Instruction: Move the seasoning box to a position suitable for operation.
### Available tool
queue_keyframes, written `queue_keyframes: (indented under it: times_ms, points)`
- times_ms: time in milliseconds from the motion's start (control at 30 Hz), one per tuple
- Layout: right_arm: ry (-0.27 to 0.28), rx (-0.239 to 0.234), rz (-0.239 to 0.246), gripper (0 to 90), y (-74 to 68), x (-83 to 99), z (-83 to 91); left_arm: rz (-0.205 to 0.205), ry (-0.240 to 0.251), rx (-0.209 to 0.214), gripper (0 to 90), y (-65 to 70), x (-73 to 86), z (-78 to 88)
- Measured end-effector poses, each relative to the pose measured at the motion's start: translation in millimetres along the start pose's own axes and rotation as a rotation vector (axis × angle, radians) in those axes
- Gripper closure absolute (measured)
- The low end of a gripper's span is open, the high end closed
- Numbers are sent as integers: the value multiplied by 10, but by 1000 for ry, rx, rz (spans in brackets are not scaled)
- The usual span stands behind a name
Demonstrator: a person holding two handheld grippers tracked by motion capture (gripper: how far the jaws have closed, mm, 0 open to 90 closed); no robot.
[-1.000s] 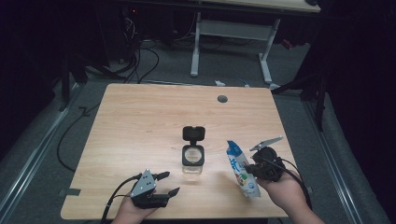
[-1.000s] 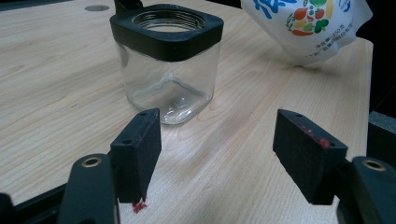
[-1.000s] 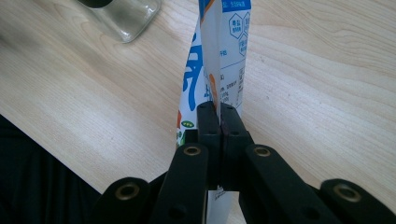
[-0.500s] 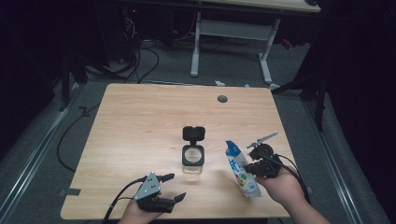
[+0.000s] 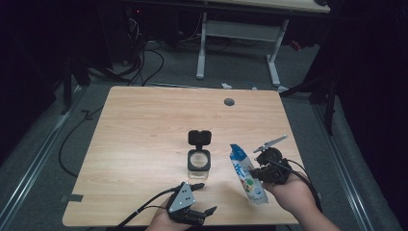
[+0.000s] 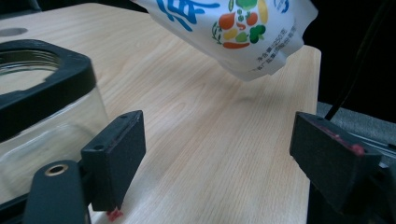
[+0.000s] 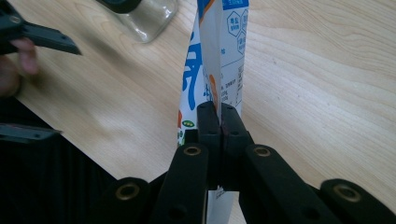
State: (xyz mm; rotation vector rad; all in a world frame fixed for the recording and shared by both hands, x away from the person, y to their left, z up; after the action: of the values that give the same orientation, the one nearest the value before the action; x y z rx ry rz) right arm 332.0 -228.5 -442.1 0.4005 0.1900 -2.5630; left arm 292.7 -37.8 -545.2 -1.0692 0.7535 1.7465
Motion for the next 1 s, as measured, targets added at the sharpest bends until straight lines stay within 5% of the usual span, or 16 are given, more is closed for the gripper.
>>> queue_keyframes:
  times_ms: [567,1000]
  points:
    - [21,-50,44,898,-249,-146,42,-35,-9,15,187,127,-147,-448]
    - [45,-89,76,898,-446,-275,80,-39,8,-3,158,151,-226,-601]
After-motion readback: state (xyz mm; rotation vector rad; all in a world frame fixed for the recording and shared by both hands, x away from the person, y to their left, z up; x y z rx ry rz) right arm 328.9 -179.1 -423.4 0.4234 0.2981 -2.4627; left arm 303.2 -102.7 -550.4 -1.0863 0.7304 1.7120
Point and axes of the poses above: each handheld gripper's, and its own axes: z roughly backward along the jaws, x roughly out of its underside, y roughly to its right, the point moved 7 cm from there along -z, roughly forward along the jaws, and after that the axes turned 4 degrees about -y, right-handed, at the moved point
